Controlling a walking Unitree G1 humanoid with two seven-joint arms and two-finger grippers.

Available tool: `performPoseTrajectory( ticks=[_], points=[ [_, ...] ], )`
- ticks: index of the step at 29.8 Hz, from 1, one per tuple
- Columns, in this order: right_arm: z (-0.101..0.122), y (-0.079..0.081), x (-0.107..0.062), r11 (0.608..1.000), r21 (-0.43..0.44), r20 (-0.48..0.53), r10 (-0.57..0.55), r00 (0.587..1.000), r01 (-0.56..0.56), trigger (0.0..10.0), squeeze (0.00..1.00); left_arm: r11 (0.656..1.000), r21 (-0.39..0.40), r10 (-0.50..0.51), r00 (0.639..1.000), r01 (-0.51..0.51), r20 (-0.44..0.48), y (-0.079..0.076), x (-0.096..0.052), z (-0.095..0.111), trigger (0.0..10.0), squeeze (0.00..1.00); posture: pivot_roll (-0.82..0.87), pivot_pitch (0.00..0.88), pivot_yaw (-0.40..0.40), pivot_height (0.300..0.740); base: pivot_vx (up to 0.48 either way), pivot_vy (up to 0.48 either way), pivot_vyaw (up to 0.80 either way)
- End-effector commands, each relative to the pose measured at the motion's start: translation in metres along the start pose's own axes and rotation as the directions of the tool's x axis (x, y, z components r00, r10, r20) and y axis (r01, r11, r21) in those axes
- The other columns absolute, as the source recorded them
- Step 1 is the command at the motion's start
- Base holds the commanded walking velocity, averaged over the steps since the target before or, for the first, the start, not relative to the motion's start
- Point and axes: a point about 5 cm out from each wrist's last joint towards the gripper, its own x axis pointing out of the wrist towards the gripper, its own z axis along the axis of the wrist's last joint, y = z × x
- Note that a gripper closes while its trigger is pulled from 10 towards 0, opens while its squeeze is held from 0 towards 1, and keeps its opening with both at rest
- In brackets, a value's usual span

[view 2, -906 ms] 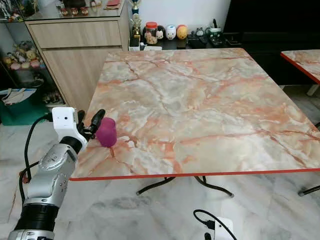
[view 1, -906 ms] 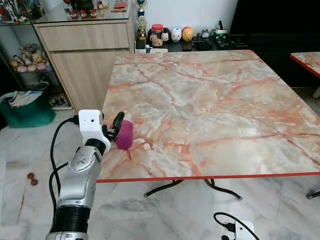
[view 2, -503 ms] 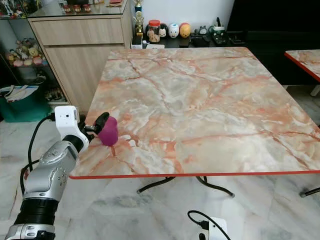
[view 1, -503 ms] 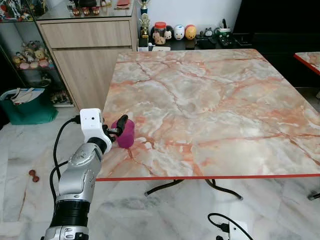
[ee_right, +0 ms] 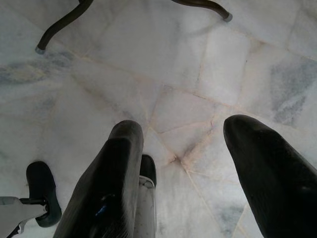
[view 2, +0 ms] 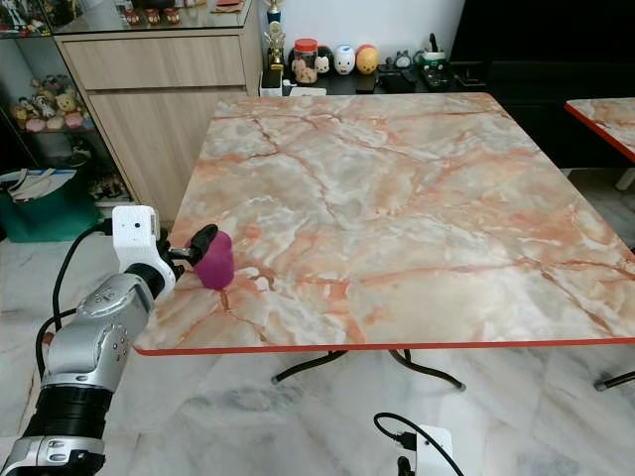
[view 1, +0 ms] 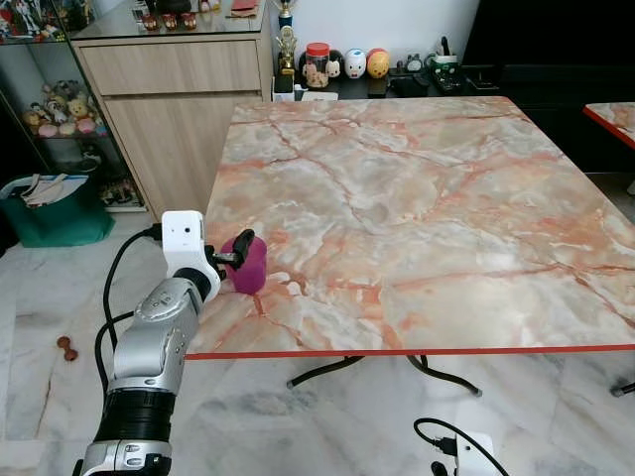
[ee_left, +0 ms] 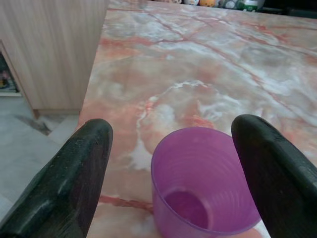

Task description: Setting the table

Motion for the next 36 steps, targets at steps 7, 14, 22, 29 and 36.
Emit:
performPoseTrajectory(
  ticks=[7, 14, 22, 29, 36],
  points=[
    [0.006, 0.005, 0.001, 1.000, -0.002, 0.001, 0.004, 1.000, -0.004, 10.0, 0.00, 1.000, 0.024, 0.016, 0.998, -0.014, -0.067, 0.000, 0.005, -0.005, 10.0, 0.00, 0.06, 0.000, -0.005, 0.740, 0.000, 0.000, 0.00],
    [0.000, 0.010, 0.000, 1.000, -0.002, -0.020, 0.008, 1.000, -0.008, 10.0, 0.00, 0.998, 0.021, 0.055, 0.995, -0.054, -0.085, 0.004, 0.007, -0.005, 10.0, 0.00, 0.06, 0.000, -0.002, 0.740, 0.000, 0.000, 0.00],
    [-0.007, 0.006, -0.001, 1.000, -0.003, -0.033, 0.006, 0.999, -0.006, 10.0, 0.00, 0.997, 0.022, 0.070, 0.992, -0.068, -0.102, 0.007, 0.007, -0.007, 10.0, 0.00, 0.06, 0.000, -0.004, 0.740, 0.000, 0.000, 0.00],
    [-0.010, 0.003, -0.002, 1.000, -0.004, -0.043, 0.003, 0.999, -0.003, 10.0, 0.00, 0.997, 0.019, 0.077, 0.991, -0.075, -0.114, 0.007, 0.007, -0.009, 10.0, 0.00, 0.06, 0.000, -0.005, 0.740, 0.000, 0.000, 0.00],
    [-0.011, 0.007, -0.002, 1.000, -0.005, -0.053, 0.009, 0.999, -0.009, 10.0, 0.00, 0.996, 0.022, 0.085, 0.990, -0.083, -0.112, 0.008, 0.007, -0.009, 10.0, 0.00, 0.06, 0.000, -0.006, 0.740, 0.000, 0.000, 0.00]
  ],
)
